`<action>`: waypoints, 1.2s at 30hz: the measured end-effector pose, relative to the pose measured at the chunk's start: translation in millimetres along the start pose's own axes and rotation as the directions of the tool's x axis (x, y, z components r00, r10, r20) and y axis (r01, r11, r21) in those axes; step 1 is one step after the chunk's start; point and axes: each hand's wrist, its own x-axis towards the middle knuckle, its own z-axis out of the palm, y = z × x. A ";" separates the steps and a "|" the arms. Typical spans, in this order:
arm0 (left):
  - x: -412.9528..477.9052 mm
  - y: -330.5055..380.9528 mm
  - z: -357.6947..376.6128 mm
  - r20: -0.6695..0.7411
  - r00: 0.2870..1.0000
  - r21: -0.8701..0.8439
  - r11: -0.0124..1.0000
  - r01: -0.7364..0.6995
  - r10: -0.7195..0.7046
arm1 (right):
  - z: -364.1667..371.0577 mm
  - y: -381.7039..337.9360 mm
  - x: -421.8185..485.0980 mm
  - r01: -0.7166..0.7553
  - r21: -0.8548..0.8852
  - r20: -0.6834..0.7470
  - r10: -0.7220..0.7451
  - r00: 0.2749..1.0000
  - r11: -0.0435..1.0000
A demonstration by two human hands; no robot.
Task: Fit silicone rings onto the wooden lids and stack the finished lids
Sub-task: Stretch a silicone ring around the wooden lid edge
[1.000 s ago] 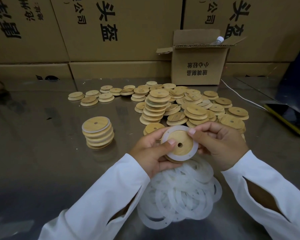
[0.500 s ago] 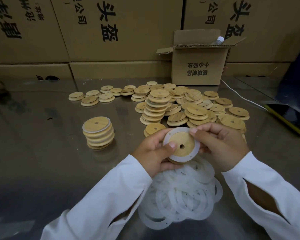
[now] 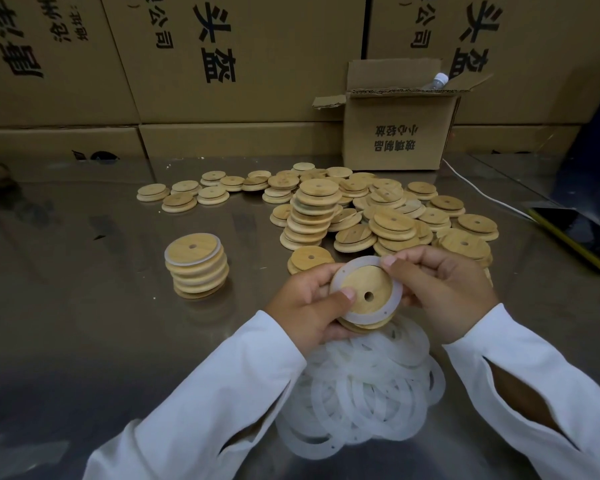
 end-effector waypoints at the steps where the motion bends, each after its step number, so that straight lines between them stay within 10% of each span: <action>1: -0.1 -0.1 0.1 -0.015 1.000 0.008 1.000 0.000 0.001 | 0.2 -0.2 -0.1 -0.006 -0.005 0.004 0.006 1.000 1.000; 36: 0.8 1.6 -4.1 -0.118 0.991 0.163 0.985 -0.049 0.068 | -3.7 4.0 2.2 0.082 -0.069 0.074 -0.077 0.994 0.994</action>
